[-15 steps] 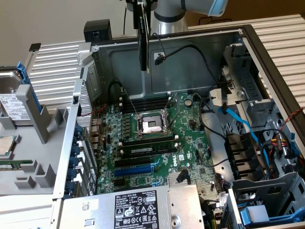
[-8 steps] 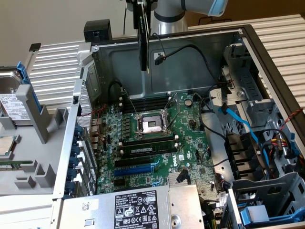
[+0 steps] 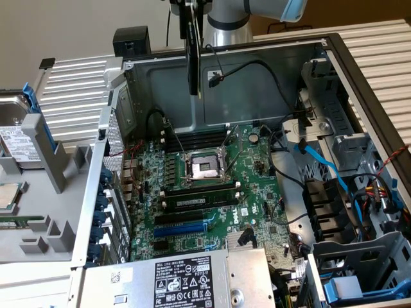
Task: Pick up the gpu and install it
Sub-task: 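Insert the gpu into the slot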
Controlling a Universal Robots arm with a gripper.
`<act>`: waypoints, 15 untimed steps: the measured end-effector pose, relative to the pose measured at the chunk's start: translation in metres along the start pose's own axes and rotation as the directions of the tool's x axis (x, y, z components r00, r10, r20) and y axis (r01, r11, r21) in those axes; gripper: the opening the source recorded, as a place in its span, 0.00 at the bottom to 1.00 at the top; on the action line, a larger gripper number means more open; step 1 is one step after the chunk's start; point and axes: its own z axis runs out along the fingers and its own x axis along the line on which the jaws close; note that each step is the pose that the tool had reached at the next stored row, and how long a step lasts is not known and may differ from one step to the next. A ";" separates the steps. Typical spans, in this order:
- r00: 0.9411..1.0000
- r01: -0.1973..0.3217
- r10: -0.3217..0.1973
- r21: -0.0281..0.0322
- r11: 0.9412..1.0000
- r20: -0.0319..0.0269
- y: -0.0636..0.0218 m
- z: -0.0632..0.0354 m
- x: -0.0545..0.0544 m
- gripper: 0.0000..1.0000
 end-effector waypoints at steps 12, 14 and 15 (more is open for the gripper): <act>0.994 0.103 -0.103 0.012 0.995 0.029 -0.0002 0.0002 -0.006 0.27; 0.991 0.126 -0.126 0.014 0.992 0.034 -0.0003 0.0005 -0.006 0.27; 0.990 0.138 -0.139 0.016 0.990 0.035 -0.0003 0.0006 -0.006 0.27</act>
